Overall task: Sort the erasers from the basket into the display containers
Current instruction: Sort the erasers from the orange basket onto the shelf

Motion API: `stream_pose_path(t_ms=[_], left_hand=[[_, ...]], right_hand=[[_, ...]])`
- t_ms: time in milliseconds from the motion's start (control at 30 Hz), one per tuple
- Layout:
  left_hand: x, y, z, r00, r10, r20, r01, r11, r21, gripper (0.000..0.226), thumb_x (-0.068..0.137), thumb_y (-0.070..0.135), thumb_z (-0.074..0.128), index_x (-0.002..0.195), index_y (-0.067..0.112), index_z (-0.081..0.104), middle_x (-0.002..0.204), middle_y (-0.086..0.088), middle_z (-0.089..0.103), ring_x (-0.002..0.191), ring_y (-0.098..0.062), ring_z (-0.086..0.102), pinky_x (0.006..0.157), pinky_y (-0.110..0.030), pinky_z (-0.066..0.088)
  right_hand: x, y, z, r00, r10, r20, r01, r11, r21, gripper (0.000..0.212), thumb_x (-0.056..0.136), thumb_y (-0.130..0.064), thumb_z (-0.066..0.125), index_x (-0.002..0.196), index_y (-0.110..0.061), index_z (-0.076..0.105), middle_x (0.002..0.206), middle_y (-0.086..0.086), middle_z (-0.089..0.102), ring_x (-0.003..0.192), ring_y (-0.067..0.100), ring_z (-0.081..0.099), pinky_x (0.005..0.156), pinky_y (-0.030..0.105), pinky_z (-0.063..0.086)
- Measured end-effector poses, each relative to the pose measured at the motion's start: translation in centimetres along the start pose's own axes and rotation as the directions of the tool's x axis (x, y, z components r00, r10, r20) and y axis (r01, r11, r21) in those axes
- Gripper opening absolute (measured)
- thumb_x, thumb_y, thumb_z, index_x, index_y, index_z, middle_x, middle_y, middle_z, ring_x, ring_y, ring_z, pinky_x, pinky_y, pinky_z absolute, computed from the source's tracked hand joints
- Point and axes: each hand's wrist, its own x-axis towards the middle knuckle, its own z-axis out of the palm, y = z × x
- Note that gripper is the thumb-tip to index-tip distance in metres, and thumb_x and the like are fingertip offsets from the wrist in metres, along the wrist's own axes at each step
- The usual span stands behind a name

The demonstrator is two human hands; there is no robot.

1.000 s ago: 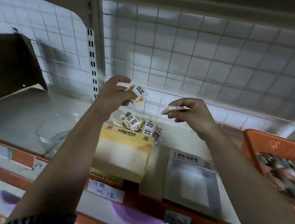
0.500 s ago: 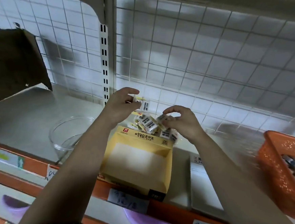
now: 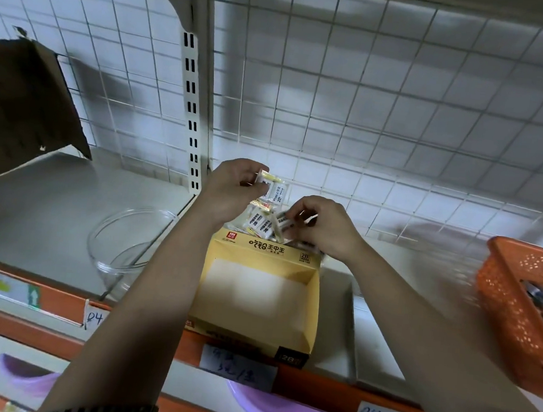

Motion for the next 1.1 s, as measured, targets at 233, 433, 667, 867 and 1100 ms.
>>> stream_pose_path(t_ms=[233, 433, 667, 867, 1100], left_hand=[[0.1, 0.1, 0.9, 0.999, -0.025, 0.041, 0.023, 0.999, 0.047, 0.025, 0.089, 0.001, 0.065, 0.110, 0.016, 0.065, 0.088, -0.003, 0.066, 0.080, -0.013, 0.061, 0.063, -0.015, 0.043], [-0.1, -0.1, 2.3, 0.981, -0.057, 0.187, 0.011, 0.971, 0.238, 0.022, 0.090, 0.009, 0.065, 0.105, 0.026, 0.062, 0.089, -0.004, 0.071, 0.081, -0.020, 0.063, 0.070, -0.031, 0.047], [-0.7, -0.5, 3.2, 0.973, -0.028, 0.229, -0.048, 0.946, 0.321, 0.017, 0.080, 0.019, 0.077, 0.087, 0.031, 0.069, 0.103, 0.000, 0.066, 0.087, -0.012, 0.061, 0.075, -0.029, 0.051], [-0.9, -0.7, 1.5, 0.993, -0.031, 0.115, -0.022, 0.902, 0.431, 0.019, 0.085, 0.010, 0.071, 0.099, 0.022, 0.064, 0.102, -0.001, 0.060, 0.080, -0.015, 0.058, 0.051, -0.024, 0.037], [-1.0, -0.5, 1.0, 0.998, -0.064, 0.029, 0.037, 0.831, 0.554, 0.025, 0.087, 0.009, 0.070, 0.109, 0.015, 0.059, 0.099, -0.005, 0.052, 0.072, -0.015, 0.052, 0.045, -0.020, 0.042]], right_hand=[[-0.8, 0.1, -0.9, 0.997, -0.062, -0.039, 0.060, 0.996, -0.062, 0.014, 0.077, -0.020, 0.079, 0.089, -0.022, 0.072, 0.097, -0.010, 0.064, 0.085, 0.000, 0.054, 0.069, 0.008, 0.037], [-3.2, 2.1, -4.3, 0.982, -0.004, -0.190, 0.004, 1.000, 0.000, 0.015, 0.086, -0.012, 0.068, 0.089, -0.027, 0.068, 0.098, -0.009, 0.067, 0.079, 0.002, 0.060, 0.067, 0.007, 0.040], [-6.1, 3.8, -6.1, 0.969, 0.061, -0.239, -0.049, 0.997, 0.056, 0.013, 0.088, -0.013, 0.065, 0.089, -0.025, 0.070, 0.095, -0.009, 0.069, 0.079, 0.001, 0.060, 0.064, 0.011, 0.044], [-7.0, 4.4, -6.6, 0.967, 0.069, -0.247, -0.048, 0.995, 0.091, 0.015, 0.089, -0.013, 0.065, 0.088, -0.027, 0.070, 0.094, -0.010, 0.070, 0.080, 0.001, 0.059, 0.065, 0.013, 0.044], [-6.7, 4.2, -6.4, 0.967, 0.049, -0.250, -0.029, 0.996, 0.082, 0.017, 0.089, -0.014, 0.064, 0.086, -0.030, 0.069, 0.093, -0.011, 0.070, 0.080, -0.001, 0.059, 0.065, 0.015, 0.044]])
